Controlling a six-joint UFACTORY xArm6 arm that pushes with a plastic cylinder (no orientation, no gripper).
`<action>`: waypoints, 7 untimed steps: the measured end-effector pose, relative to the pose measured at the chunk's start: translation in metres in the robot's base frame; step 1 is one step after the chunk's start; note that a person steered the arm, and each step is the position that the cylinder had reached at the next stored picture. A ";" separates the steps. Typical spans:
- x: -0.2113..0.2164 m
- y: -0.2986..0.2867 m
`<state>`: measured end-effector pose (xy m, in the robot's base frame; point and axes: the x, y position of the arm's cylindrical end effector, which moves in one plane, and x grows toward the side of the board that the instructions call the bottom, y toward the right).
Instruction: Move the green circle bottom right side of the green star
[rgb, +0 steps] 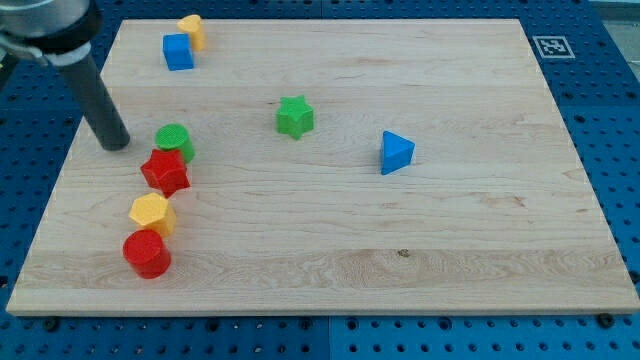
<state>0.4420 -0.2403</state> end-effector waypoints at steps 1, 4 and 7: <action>0.010 0.033; -0.009 0.024; -0.007 0.078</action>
<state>0.4347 -0.1620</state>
